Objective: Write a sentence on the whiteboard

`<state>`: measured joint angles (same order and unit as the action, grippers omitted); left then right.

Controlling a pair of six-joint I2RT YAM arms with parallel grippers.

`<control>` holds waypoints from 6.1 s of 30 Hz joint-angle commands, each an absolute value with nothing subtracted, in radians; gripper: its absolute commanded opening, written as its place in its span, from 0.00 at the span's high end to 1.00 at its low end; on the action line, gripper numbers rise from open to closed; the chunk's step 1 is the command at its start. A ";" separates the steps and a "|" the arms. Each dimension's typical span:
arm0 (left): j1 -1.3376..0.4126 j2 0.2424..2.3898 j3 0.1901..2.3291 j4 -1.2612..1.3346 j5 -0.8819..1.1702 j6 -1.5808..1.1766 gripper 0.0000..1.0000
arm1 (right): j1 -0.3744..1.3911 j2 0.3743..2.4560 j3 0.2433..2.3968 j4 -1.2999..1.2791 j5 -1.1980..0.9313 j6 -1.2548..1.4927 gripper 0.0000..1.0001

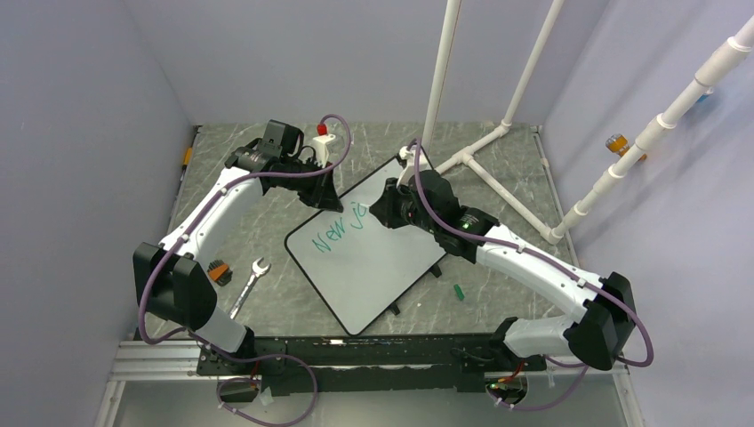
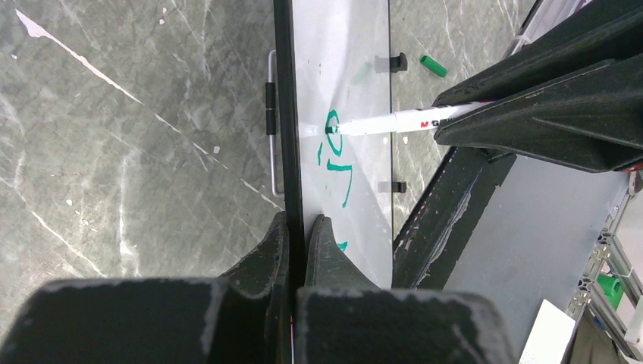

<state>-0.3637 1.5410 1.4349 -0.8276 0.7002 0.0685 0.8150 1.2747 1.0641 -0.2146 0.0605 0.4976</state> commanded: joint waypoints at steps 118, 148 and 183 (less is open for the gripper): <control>-0.399 1.506 1.428 -0.792 0.650 0.203 1.00 | 0.786 1.187 0.942 -0.243 0.117 0.526 1.00; -0.399 1.502 1.425 -0.790 0.651 0.204 1.00 | 0.787 1.136 0.960 -0.225 0.040 0.536 1.00; -0.412 1.516 1.424 -0.793 0.663 0.210 1.00 | 0.733 1.026 1.059 -0.379 0.159 0.343 1.00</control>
